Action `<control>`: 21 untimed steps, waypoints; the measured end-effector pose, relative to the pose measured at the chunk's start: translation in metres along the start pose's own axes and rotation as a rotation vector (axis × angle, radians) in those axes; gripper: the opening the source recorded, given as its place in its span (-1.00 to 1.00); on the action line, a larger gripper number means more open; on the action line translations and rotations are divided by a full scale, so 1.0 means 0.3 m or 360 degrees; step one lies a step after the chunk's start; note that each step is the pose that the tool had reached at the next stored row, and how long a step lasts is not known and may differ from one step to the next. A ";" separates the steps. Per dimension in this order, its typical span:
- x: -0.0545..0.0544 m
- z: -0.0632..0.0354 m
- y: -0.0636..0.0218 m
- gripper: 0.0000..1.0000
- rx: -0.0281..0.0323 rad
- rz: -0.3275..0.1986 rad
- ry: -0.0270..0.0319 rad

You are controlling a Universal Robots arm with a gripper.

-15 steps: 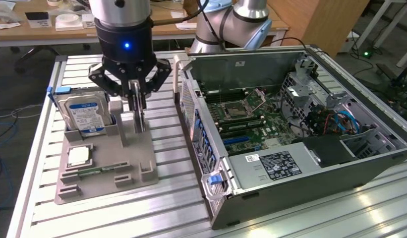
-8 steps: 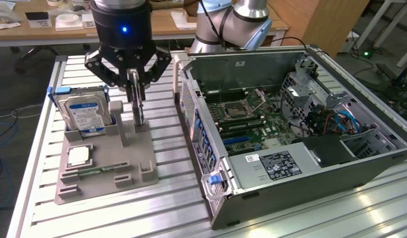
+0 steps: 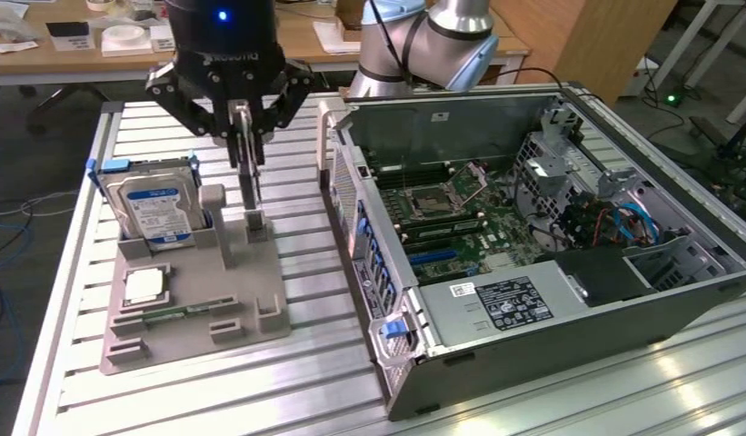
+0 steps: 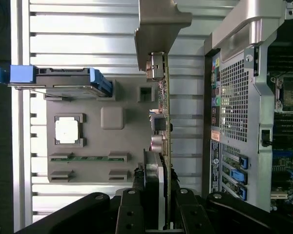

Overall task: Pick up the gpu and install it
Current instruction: 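Pick up the gpu and move the gpu toward the slot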

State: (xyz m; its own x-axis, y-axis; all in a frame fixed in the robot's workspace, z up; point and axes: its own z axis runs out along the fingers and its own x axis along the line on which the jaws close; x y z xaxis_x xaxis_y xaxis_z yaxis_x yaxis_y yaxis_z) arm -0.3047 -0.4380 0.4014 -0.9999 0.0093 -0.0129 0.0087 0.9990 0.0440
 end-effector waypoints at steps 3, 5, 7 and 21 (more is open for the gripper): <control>-0.001 -0.030 0.001 -0.44 0.00000 0.0000 0.00001; -0.001 -0.043 0.002 -0.44 0.00000 0.0000 0.00004; -0.001 -0.045 0.002 -0.44 -0.00003 0.0000 0.00001; -0.058 -0.044 0.002 -0.44 -0.00005 0.0000 0.00004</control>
State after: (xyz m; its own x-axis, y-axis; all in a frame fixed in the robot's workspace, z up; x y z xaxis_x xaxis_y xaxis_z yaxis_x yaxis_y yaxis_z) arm -0.2875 -0.4381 0.4149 -0.9999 0.0092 -0.0126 0.0087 0.9990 0.0443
